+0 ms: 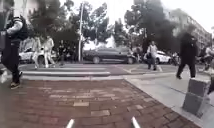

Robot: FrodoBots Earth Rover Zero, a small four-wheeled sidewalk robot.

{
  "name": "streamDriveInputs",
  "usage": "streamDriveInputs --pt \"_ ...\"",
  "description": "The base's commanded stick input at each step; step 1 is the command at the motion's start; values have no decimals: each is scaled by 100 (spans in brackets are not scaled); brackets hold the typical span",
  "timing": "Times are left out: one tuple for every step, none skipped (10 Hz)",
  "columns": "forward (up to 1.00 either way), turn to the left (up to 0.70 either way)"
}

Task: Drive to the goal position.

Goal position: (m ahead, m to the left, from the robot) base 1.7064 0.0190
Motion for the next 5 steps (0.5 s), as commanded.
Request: streamDriveInputs --pt "58 0" --pt "58 0" --pt "58 0" --pt "58 0" --pt "58 0"
